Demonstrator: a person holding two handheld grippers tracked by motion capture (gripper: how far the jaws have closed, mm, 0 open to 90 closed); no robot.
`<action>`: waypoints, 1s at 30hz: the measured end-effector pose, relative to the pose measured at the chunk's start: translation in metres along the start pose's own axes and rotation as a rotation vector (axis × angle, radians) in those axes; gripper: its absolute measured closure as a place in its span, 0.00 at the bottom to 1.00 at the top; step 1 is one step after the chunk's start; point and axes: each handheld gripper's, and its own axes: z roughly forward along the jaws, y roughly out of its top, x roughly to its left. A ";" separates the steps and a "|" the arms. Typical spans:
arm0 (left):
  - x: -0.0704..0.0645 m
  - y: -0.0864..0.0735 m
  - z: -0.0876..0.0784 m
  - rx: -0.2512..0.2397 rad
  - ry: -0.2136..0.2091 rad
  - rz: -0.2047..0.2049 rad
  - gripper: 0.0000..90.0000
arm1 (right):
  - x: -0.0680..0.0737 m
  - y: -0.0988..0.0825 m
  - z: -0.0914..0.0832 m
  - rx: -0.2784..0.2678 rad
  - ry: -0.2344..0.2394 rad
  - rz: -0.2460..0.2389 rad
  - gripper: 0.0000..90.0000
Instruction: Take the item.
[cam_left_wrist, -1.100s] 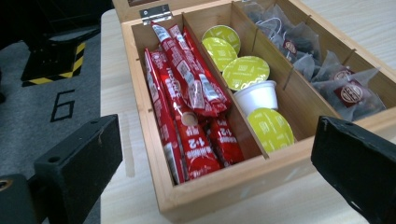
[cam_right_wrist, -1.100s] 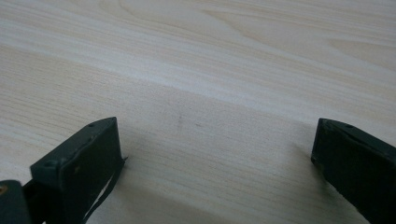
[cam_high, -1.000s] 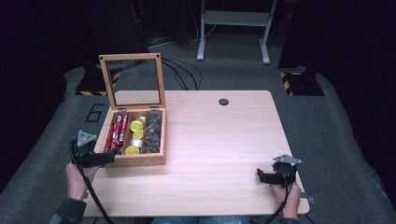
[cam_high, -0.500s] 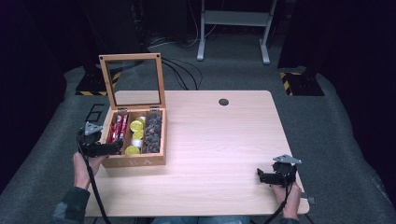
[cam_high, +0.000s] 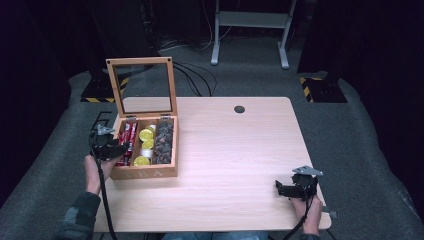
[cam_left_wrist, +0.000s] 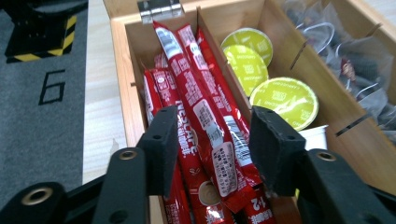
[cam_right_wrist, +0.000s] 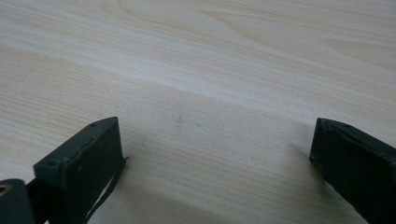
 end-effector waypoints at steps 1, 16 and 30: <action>0.001 0.000 0.001 0.008 -0.002 -0.003 0.61 | 0.000 0.000 0.000 0.000 0.000 0.000 0.02; 0.006 -0.004 0.010 0.059 -0.006 -0.059 0.80 | 0.000 0.000 0.000 -0.002 0.002 0.006 0.02; 0.003 -0.005 0.011 0.054 0.011 -0.079 0.90 | 0.000 0.000 0.000 -0.003 0.003 0.007 0.02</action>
